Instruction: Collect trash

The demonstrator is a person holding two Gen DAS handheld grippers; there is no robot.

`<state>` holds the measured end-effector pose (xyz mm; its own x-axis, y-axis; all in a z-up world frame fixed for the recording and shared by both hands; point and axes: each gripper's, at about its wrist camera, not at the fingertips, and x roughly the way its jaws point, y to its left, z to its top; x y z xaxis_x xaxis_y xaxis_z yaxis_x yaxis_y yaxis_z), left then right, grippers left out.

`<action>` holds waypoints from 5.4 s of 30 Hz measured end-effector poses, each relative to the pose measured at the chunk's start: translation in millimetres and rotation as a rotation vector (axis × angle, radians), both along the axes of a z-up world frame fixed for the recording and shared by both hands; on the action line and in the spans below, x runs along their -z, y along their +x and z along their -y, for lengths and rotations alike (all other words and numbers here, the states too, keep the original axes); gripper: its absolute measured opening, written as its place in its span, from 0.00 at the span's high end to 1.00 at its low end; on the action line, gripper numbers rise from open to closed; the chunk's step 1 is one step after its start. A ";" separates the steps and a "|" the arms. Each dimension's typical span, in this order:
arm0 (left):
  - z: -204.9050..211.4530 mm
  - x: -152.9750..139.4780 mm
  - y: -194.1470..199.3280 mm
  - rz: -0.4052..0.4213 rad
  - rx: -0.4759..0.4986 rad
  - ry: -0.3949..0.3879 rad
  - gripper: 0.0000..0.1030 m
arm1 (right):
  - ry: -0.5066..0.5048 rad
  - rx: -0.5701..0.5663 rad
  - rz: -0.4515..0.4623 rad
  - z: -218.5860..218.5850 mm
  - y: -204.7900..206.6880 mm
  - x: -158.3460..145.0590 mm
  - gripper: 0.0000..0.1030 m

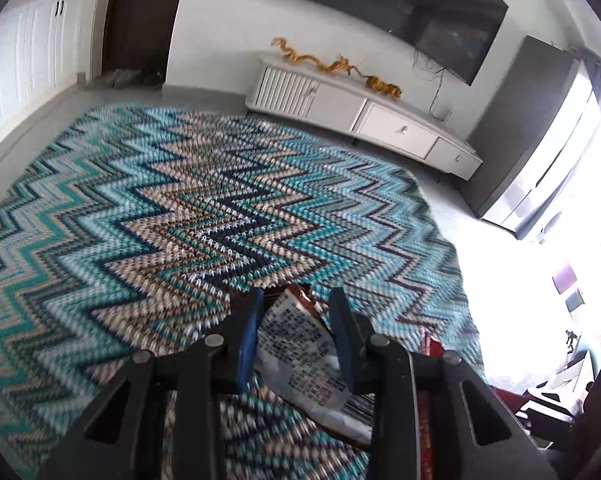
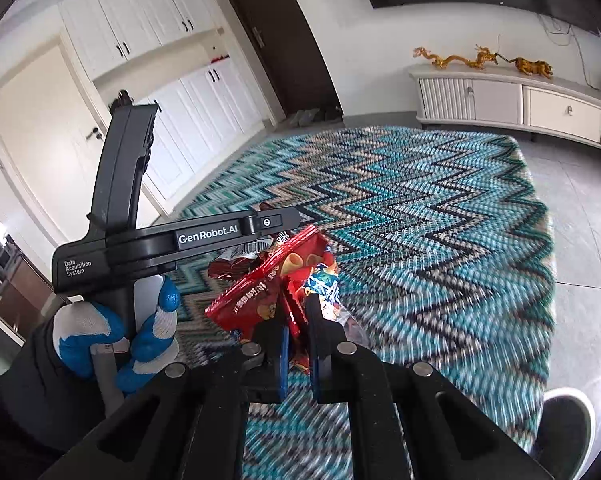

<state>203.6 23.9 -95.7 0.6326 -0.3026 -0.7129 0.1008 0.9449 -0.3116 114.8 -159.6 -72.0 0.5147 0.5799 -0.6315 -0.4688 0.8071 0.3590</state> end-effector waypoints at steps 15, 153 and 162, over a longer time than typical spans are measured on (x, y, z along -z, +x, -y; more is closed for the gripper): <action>23.1 -73.6 -99.3 0.148 0.041 0.060 0.69 | 0.129 0.077 0.128 47.1 -115.3 -50.7 0.93; 81.7 -93.5 -186.2 0.394 0.096 0.445 0.06 | -0.188 0.816 0.159 98.2 -152.1 -35.4 0.00; 84.2 -84.9 -185.0 0.396 0.106 0.409 0.06 | -0.219 0.902 0.153 110.8 -157.2 -28.7 0.00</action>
